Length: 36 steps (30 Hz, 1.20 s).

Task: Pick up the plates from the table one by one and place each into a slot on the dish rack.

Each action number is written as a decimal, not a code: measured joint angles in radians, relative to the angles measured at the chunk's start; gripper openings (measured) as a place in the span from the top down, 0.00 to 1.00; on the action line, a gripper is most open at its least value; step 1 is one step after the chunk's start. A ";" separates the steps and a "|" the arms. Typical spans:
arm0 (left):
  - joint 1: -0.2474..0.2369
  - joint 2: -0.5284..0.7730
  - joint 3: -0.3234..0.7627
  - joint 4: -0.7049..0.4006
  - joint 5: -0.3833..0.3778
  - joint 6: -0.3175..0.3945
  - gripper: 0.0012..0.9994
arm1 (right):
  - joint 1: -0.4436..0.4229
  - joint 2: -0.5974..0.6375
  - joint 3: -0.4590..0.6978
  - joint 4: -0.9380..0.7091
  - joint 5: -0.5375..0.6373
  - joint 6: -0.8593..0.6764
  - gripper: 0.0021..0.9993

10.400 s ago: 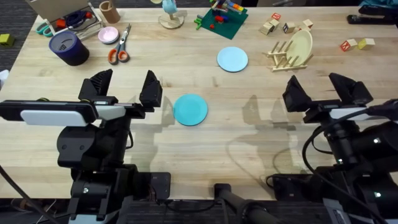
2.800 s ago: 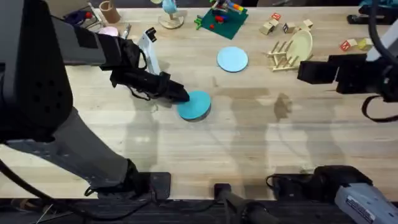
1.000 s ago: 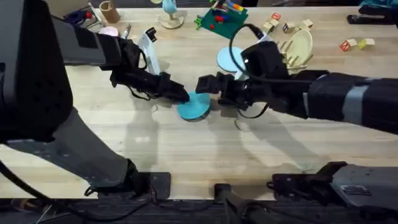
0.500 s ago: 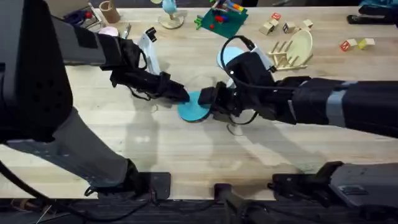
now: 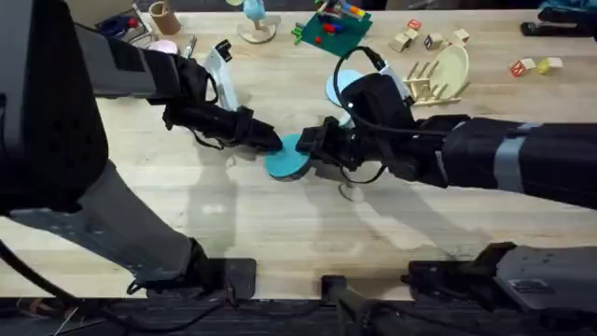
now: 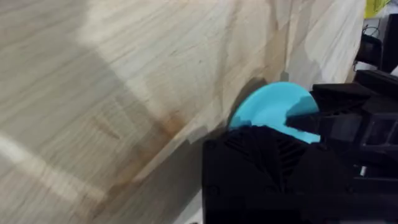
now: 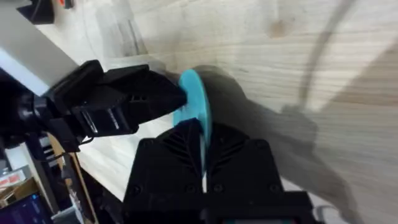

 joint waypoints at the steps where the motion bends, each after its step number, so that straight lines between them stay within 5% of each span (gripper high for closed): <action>1: 0.000 0.002 0.008 -0.013 -0.004 0.000 0.96 | 0.000 0.000 0.000 0.005 0.000 -0.004 0.97; 11: -0.017 -0.018 0.139 -0.133 -0.106 0.003 0.96 | -0.094 -0.109 0.000 -0.048 0.003 -0.116 0.97; 20: -0.035 -0.378 0.219 -0.162 -0.352 -0.090 0.96 | -0.264 -0.305 0.019 -0.311 0.015 -0.289 0.97; 28: -0.174 -0.664 0.221 -0.201 -0.586 -0.174 0.96 | -0.456 -0.344 0.295 -0.759 0.035 -0.589 0.97; 36: -0.253 -0.810 0.221 -0.208 -0.665 -0.196 0.96 | -0.565 -0.346 0.516 -0.954 0.110 -0.890 0.97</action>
